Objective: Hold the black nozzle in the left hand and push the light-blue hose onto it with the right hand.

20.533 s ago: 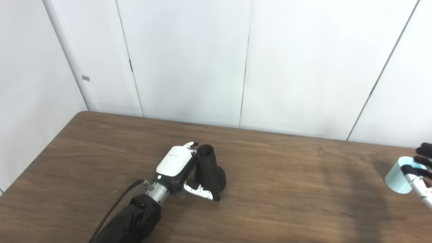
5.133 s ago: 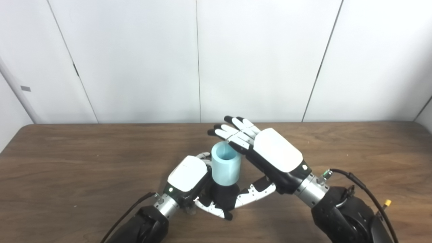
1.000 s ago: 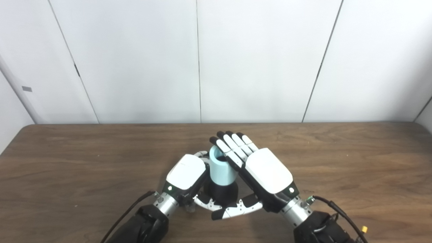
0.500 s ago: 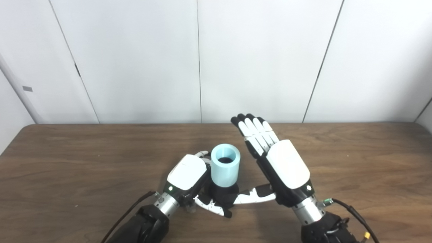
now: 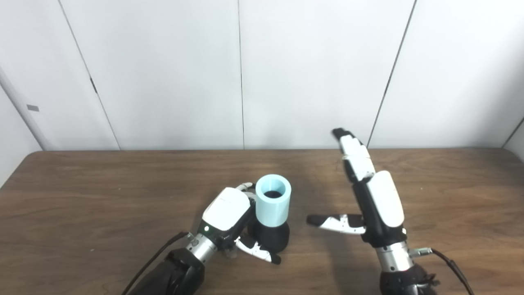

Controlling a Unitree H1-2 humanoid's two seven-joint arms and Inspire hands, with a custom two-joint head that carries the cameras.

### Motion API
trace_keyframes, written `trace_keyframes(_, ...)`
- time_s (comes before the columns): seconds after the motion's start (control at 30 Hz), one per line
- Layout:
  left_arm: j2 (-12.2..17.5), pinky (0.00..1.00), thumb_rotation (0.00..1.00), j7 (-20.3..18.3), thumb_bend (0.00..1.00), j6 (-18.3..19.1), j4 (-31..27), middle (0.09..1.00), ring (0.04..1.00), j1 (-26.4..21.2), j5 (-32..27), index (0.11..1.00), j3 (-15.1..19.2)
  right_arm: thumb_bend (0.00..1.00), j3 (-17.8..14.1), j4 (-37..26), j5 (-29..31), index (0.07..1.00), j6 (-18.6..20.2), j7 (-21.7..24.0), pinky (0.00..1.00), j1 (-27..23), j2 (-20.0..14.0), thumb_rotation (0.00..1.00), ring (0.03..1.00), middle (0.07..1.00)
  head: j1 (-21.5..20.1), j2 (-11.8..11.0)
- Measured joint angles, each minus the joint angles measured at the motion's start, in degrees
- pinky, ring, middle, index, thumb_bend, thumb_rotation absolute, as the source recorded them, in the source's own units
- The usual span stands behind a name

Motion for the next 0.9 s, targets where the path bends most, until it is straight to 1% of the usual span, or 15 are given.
trace_keyframes(0.03,0.0,0.85,0.00,-0.2,0.52,0.0,0.0,0.475,0.530,0.0,0.0,0.493,0.0,0.75,-0.5,2.8,3.8,0.945,-1.4,0.1,0.93,0.2,0.6,0.81,0.954,0.952,-0.1,0.0)
trace_keyframes(0.1,-0.1,0.84,0.00,-0.6,0.52,0.1,0.0,0.474,0.535,0.0,-0.2,0.497,0.3,0.65,-2.5,6.7,9.6,0.889,-1.6,0.9,0.86,1.3,1.3,0.79,0.906,0.905,-0.1,0.0)
trace_keyframes(0.17,0.1,0.84,0.00,-0.9,0.52,0.1,-0.2,0.480,0.563,0.2,-0.4,0.501,0.6,0.49,-4.2,6.8,14.8,0.840,-0.7,1.9,0.81,3.0,1.8,0.72,0.872,0.871,-0.1,0.0)
trace_keyframes(0.2,0.4,0.84,0.03,-1.0,0.52,0.1,-0.4,0.530,0.587,0.3,-0.6,0.498,0.8,0.40,-4.7,6.2,17.3,0.823,0.1,2.4,0.78,3.4,2.2,0.69,0.853,0.854,-0.1,0.0)
trace_keyframes(0.23,0.6,0.82,0.14,-1.2,0.76,0.1,-0.6,0.578,0.614,0.5,-0.9,0.574,1.1,0.31,-5.4,5.2,19.7,0.808,1.3,3.0,0.76,3.6,2.8,0.64,0.835,0.838,-0.1,0.0)
trace_keyframes(0.27,0.8,0.82,0.22,-1.5,0.84,0.1,-0.8,0.611,0.636,0.7,-1.4,0.615,1.4,0.26,-5.9,4.3,21.5,0.799,2.8,3.2,0.75,3.5,3.4,0.61,0.825,0.829,-0.1,0.0)
trace_keyframes(0.33,1.2,0.80,0.37,-2.5,0.95,0.1,-1.6,0.674,0.683,1.1,-2.8,0.684,1.7,0.21,-6.4,2.9,23.2,0.786,4.8,3.4,0.72,3.3,4.5,0.54,0.805,0.813,-0.1,0.0)
trace_keyframes(0.37,1.2,0.80,0.40,-3.1,0.96,0.1,-2.0,0.684,0.690,1.3,-3.3,0.695,1.9,0.21,-6.5,2.7,23.4,0.784,5.6,3.5,0.71,3.2,4.8,0.52,0.801,0.811,-0.1,0.0)
trace_keyframes(0.43,1.1,0.84,0.56,-4.7,0.99,-0.1,-2.7,0.769,0.755,1.6,-5.2,0.818,2.2,0.18,-6.6,2.7,23.7,0.782,7.3,3.9,0.71,3.2,5.4,0.45,0.796,0.807,0.0,-0.1)
trace_keyframes(0.47,1.2,0.85,0.59,-5.7,1.00,-0.1,-3.3,0.786,0.769,2.0,-6.3,0.844,2.6,0.18,-6.5,2.7,23.8,0.782,8.0,4.0,0.71,3.2,5.8,0.44,0.796,0.806,-0.1,-0.2)
trace_keyframes(0.5,1.1,0.89,0.65,-6.6,1.00,-0.1,-3.7,0.861,0.840,2.4,-7.5,0.945,3.1,0.19,-6.6,2.7,23.7,0.780,8.6,4.3,0.72,3.1,6.2,0.46,0.798,0.807,-0.2,-0.2)
trace_keyframes(0.53,1.1,0.91,0.67,-7.6,1.00,-0.1,-3.9,0.900,0.881,2.6,-8.5,0.972,3.5,0.19,-6.6,2.7,23.6,0.780,8.8,4.4,0.72,3.1,6.5,0.47,0.798,0.808,-0.2,-0.2)
trace_keyframes(0.6,0.9,0.96,0.70,-9.0,1.00,-0.1,-4.2,0.965,0.954,2.9,-10.5,0.995,4.3,0.19,-6.6,2.7,23.3,0.783,9.0,4.5,0.72,3.0,6.5,0.47,0.801,0.812,-0.2,-0.2)
trace_keyframes(0.67,0.7,0.99,0.70,-10.5,1.00,-0.1,-4.3,0.991,0.988,3.3,-12.7,0.999,5.2,0.19,-7.0,2.7,23.3,0.785,9.1,4.9,0.73,3.0,6.5,0.47,0.803,0.816,-0.3,-0.2)
trace_keyframes(0.9,0.1,1.00,0.68,-16.6,1.00,-0.1,-4.7,1.000,1.000,4.3,-21.6,1.000,8.4,0.21,-7.4,2.6,23.0,0.782,10.2,5.5,0.74,3.0,6.5,0.49,0.806,0.811,-0.2,-0.1)
